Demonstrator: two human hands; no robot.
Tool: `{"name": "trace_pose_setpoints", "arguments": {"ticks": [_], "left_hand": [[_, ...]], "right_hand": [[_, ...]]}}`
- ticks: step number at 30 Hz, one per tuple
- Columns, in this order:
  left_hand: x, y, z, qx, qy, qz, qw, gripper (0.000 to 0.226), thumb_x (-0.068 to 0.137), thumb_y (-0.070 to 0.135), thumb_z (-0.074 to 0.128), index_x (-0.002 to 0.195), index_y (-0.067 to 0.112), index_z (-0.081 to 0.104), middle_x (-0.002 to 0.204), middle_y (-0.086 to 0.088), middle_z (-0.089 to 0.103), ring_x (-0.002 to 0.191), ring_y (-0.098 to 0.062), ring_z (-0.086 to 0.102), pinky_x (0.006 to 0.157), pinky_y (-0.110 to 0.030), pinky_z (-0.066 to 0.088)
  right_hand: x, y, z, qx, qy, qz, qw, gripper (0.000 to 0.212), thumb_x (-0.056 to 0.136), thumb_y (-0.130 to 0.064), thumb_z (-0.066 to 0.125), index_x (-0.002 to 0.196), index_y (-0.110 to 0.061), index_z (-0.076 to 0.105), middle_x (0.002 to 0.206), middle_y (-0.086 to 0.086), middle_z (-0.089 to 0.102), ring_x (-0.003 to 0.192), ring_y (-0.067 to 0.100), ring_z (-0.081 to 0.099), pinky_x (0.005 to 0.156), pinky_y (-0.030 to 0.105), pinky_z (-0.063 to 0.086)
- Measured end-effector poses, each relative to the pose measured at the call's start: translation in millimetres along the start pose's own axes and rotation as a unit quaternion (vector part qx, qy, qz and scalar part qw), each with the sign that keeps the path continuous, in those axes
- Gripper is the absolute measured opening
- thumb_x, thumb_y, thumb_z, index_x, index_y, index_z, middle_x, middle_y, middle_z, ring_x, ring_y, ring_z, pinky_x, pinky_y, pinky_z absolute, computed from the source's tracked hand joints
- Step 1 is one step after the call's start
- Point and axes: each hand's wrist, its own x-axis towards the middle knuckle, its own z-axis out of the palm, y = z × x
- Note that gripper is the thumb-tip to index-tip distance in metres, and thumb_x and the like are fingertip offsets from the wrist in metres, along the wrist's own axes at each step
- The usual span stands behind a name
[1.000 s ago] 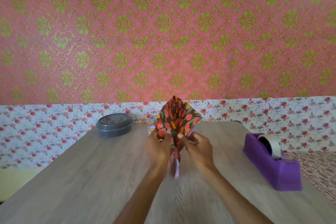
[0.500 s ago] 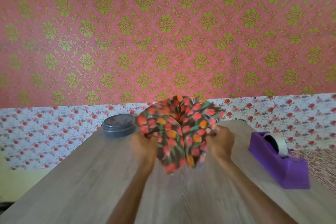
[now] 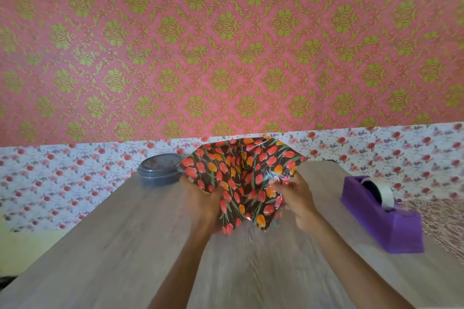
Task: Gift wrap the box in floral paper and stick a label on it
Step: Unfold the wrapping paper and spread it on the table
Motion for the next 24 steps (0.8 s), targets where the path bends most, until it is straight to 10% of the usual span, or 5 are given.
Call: {"name": "trace_pose_setpoints", "arguments": {"ticks": [7,12,16,24], "left_hand": [[-22,-20,32,0.088,-0.091,0.077,0.989,0.084,0.081,0.038,0.074,0.146,0.012,0.027,0.121,-0.004,0.063,0.105,-0.019,0.063,0.081,-0.022,0.041],[-16,-7,29,0.069,-0.016,0.041,0.997,0.067,0.089,0.012,0.065,0.146,0.014,0.03,0.11,-0.003,0.066,0.086,-0.022,0.064,0.07,-0.024,0.046],[-10,9,30,0.03,0.025,0.006,0.999,0.059,0.086,0.001,0.059,0.137,0.01,0.032,0.105,-0.004,0.064,0.084,-0.021,0.064,0.065,-0.024,0.045],[10,4,8,0.05,0.055,0.052,0.996,0.066,0.08,-0.007,0.06,0.136,0.009,0.029,0.105,0.0,0.056,0.099,-0.034,0.063,0.076,-0.032,0.044]], "right_hand": [[-12,20,37,-0.046,-0.028,-0.031,0.998,0.1,0.051,-0.016,0.095,0.131,-0.034,0.037,0.114,-0.006,0.068,0.102,0.017,0.066,0.09,0.043,0.057],[-13,13,47,-0.144,0.082,-0.075,0.983,0.066,0.075,-0.005,0.078,0.126,-0.022,0.038,0.096,-0.005,0.065,0.084,0.017,0.065,0.076,0.029,0.053],[-14,3,57,-0.1,0.132,-0.037,0.985,0.013,0.082,-0.009,0.068,0.085,-0.016,0.058,0.078,-0.002,0.064,0.076,0.022,0.065,0.07,0.034,0.055],[1,-12,17,-0.112,0.241,-0.05,0.963,0.02,0.086,-0.001,0.065,0.067,-0.006,0.061,0.073,0.012,0.065,0.073,0.028,0.064,0.066,0.031,0.048]]}}
